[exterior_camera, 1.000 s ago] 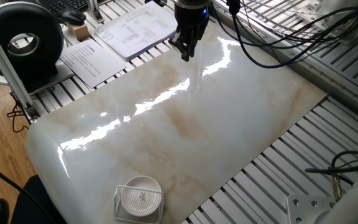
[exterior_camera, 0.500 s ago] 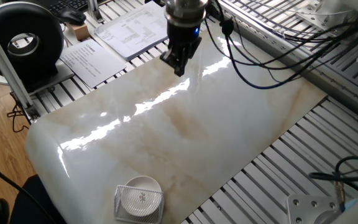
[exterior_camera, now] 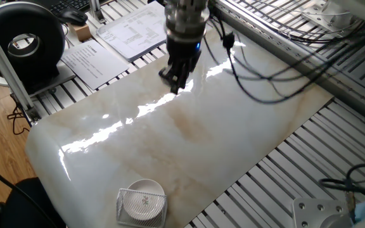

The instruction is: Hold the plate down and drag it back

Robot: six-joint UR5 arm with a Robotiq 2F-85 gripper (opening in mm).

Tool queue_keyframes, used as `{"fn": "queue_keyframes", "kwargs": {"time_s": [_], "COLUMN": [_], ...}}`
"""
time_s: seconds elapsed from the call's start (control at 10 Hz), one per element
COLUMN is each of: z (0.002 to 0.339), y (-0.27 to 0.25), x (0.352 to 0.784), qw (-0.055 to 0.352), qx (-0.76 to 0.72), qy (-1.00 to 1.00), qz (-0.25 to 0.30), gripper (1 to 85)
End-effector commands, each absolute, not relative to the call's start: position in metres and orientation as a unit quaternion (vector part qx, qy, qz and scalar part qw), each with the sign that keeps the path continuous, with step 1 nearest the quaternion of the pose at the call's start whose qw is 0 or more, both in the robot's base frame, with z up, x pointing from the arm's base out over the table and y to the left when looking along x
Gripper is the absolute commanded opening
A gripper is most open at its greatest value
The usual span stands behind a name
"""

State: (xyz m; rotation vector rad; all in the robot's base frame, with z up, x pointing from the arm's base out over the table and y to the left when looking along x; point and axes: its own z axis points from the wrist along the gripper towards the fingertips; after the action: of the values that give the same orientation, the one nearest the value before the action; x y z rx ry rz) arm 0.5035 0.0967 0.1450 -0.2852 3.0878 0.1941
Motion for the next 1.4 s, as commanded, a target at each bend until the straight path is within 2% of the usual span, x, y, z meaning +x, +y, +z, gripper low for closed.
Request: {"fn": "queue_keyframes", "kwargs": {"time_s": [0.0, 0.1, 0.3, 0.4, 0.5, 0.6, 0.7, 1.1, 1.3], "z": [0.13, 0.129, 0.131, 0.122, 0.107, 0.092, 0.088, 0.081, 0.053], "y": [0.118, 0.11, 0.131, 0.137, 0.148, 0.155, 0.144, 0.162, 0.184], "x": [0.494, 0.496, 0.485, 0.481, 0.472, 0.476, 0.479, 0.449, 0.42], "qw": [0.039, 0.042, 0.024, 0.021, 0.032, 0.064, 0.071, 0.016, 0.036], "qx": [-0.086, -0.135, -0.149, -0.147, -0.134, -0.11, -0.112, -0.108, -0.085], "qy": [0.994, 0.989, 0.985, 0.985, 0.987, 0.989, 0.99, 0.991, 0.991], "qz": [0.06, 0.041, 0.084, 0.085, 0.089, 0.079, 0.048, 0.082, 0.093], "gripper": [33.0, 32.0, 31.7, 30.7, 30.7, 30.7, 30.7, 29.0, 30.0]}}
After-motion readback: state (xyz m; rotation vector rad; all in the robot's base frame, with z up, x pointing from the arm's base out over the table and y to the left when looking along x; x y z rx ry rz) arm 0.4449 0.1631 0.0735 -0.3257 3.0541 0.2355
